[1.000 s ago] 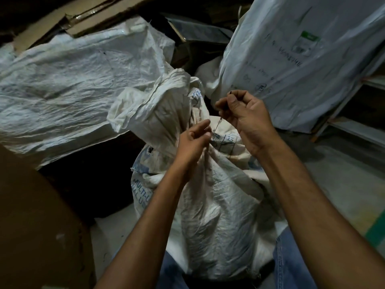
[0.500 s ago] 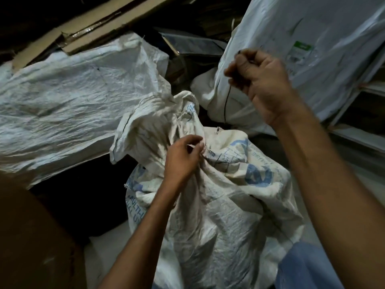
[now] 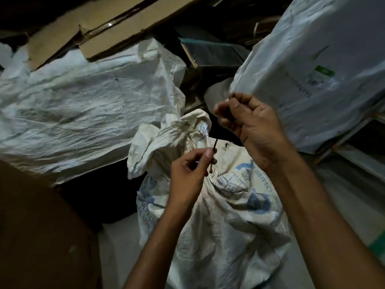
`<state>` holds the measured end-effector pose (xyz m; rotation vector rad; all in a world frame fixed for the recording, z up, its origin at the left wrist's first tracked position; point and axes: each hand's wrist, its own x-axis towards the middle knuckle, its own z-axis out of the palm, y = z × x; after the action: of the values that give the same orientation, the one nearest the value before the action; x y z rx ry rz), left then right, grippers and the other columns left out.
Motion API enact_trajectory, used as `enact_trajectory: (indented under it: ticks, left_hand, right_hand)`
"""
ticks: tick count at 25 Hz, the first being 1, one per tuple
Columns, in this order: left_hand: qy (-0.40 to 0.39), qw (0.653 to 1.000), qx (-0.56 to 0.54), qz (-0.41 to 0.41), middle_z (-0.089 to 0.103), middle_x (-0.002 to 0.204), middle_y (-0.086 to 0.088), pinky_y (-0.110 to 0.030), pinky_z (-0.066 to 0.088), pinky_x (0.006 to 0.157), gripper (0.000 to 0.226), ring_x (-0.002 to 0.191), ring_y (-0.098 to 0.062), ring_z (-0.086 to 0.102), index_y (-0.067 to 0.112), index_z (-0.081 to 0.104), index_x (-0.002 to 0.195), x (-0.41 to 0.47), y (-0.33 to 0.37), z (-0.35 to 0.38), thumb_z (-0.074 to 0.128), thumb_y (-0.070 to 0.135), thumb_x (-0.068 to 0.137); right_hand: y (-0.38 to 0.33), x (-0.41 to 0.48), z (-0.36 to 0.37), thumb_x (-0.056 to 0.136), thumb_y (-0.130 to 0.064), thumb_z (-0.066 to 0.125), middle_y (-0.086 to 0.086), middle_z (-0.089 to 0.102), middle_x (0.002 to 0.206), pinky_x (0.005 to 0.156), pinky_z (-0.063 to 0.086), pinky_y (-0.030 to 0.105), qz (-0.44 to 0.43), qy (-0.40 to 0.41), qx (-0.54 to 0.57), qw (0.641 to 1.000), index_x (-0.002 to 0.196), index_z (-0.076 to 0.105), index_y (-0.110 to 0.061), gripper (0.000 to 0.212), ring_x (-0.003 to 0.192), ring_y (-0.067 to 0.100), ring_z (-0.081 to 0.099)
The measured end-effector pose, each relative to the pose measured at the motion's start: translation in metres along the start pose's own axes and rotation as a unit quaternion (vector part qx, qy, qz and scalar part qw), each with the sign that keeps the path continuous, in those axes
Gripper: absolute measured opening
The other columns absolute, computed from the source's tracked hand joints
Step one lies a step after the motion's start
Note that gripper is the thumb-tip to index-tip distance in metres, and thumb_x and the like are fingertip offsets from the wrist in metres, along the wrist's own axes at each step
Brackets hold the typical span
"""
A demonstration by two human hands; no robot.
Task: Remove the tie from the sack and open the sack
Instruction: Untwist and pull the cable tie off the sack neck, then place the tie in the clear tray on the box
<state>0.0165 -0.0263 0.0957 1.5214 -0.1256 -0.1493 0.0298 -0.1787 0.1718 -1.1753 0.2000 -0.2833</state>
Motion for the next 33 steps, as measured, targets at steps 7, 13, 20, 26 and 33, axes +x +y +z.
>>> enact_trajectory:
  ticks: [7, 13, 20, 26, 33]
  left_hand:
    - [0.001, 0.993, 0.028, -0.113, 0.079, 0.086, -0.004, -0.016, 0.046, 0.055, 0.018, 0.068, -0.004, 0.062, 0.017, 0.080, 0.105, -0.071, 0.133, -0.066, 0.073, 0.007, 0.092]
    - [0.139, 0.980, 0.120, -0.073, 0.079, 0.084, 0.005, -0.015, 0.049, 0.060, 0.014, 0.066, -0.003, 0.068, 0.017, 0.080, 0.103, -0.134, 0.245, -0.156, 0.075, 0.010, 0.092]
    - [0.356, 0.920, 0.145, -0.074, 0.078, 0.085, 0.001, -0.038, 0.063, 0.071, 0.009, 0.077, -0.016, 0.075, 0.016, 0.079, 0.098, -0.205, 0.287, -0.270, 0.079, 0.015, 0.089]
    - [0.473, 0.854, 0.184, -0.114, 0.077, 0.089, 0.012, -0.036, 0.061, 0.078, 0.008, 0.082, -0.008, 0.072, 0.027, 0.078, 0.095, -0.242, 0.269, -0.363, 0.078, 0.020, 0.090]
    - [0.523, 0.762, 0.345, -0.168, 0.070, 0.095, 0.008, -0.033, 0.050, 0.071, 0.016, 0.093, -0.013, 0.059, 0.033, 0.078, 0.102, -0.234, 0.228, -0.409, 0.077, 0.031, 0.087]
  right_hand:
    - [-0.073, -0.047, 0.076, 0.100, -0.015, 0.064, -0.004, 0.079, 0.095, 0.070, 0.055, 0.021, 0.061, 0.011, -0.141, 0.988, 0.101, 0.068, -0.019, 0.006, 0.093, 0.014, 0.071]
    - [-0.136, -0.104, 0.172, 0.100, -0.010, 0.062, 0.004, 0.074, 0.093, 0.062, 0.054, 0.018, 0.155, -0.029, -0.104, 0.982, 0.103, 0.063, -0.012, 0.004, 0.078, 0.008, 0.072]
    - [-0.114, -0.159, 0.300, 0.094, 0.001, 0.068, 0.017, 0.073, 0.096, 0.069, 0.061, 0.023, 0.260, -0.094, -0.089, 0.957, 0.105, 0.062, -0.001, 0.012, 0.081, 0.016, 0.076]
    - [-0.047, -0.169, 0.405, 0.091, 0.002, 0.072, 0.017, 0.076, 0.093, 0.074, 0.062, 0.029, 0.227, -0.227, -0.233, 0.918, 0.091, 0.067, -0.008, 0.011, 0.084, 0.017, 0.077]
    - [0.025, -0.143, 0.493, 0.086, -0.018, 0.075, -0.008, 0.072, 0.087, 0.079, 0.053, 0.034, -0.096, -0.405, -0.521, 0.745, 0.094, 0.075, -0.026, 0.011, 0.088, 0.012, 0.065]
